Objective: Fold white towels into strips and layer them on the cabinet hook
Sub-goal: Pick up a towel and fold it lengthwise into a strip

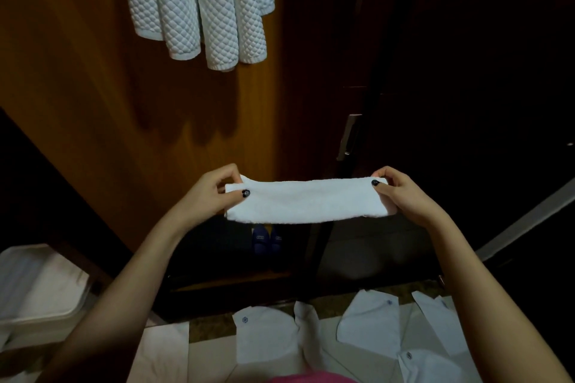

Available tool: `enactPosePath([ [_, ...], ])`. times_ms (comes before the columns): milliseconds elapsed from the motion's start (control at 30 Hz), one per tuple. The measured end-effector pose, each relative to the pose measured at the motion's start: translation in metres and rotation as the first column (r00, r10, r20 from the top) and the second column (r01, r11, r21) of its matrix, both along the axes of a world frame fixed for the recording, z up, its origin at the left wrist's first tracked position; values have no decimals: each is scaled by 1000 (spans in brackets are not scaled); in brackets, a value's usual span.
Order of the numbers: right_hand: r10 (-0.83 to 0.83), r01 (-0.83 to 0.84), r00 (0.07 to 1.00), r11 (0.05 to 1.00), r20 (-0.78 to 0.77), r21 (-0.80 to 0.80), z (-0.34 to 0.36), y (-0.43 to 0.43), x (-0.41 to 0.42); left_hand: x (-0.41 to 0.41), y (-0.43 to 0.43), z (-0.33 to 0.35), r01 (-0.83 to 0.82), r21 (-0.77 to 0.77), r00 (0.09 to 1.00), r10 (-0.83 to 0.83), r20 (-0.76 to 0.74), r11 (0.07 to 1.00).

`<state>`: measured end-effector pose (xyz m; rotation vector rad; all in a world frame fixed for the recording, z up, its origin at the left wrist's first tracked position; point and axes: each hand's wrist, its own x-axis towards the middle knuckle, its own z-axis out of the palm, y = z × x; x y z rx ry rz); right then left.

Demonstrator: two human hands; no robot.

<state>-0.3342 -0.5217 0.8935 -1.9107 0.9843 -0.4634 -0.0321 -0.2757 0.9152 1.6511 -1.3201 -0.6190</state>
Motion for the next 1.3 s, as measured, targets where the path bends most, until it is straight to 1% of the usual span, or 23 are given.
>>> enactPosePath([
  [67,3,-3,1000,1000,0,0,0,1,1,-4,-1,-1,-38,-39,997,40,60,999],
  [167,11,-11,1000,1000,-4,-9,1,3,3,-9,-1,-3,-86,-63,972,98,214,994],
  [200,11,-11,1000,1000,-3,-11,1,4,3,-10,-1,-4,-107,-63,964,119,240,992],
  [267,7,-7,1000,1000,0,-21,3,6,4,-10,0,-7,-148,-62,964,158,215,987],
  [333,-9,9,1000,999,14,-38,6,7,5,-8,2,-9,-161,-51,978,166,124,986],
  [433,-17,20,999,995,32,-96,8,10,9,-6,5,-8,-136,-63,991,136,-4,989],
  [500,-14,19,999,991,33,-132,10,11,12,-6,7,-3,-111,-65,993,108,-46,992],
  [633,4,2,999,986,37,-170,14,12,16,1,9,-4,-91,-57,994,87,-65,994],
  [733,25,-17,999,983,40,-185,19,12,18,7,10,-5,-97,-10,983,94,-158,995],
  [867,48,-36,997,983,62,-179,21,14,20,10,13,-7,-151,-42,984,146,-106,988],
  [933,46,-30,995,983,83,-179,22,15,20,11,14,-8,-164,-41,983,159,-93,986],
  [1067,53,-31,992,982,117,-187,28,18,23,15,12,-5,-178,-26,984,178,-22,984],
  [1167,74,-46,989,975,126,-216,37,19,29,22,8,3,-243,-36,970,244,14,969],
  [1233,93,-54,983,971,158,-234,48,20,36,29,4,11,-298,-50,954,299,20,953],
  [1300,100,-43,971,967,219,-252,61,21,44,37,2,19,-340,-73,941,339,-19,938],
])
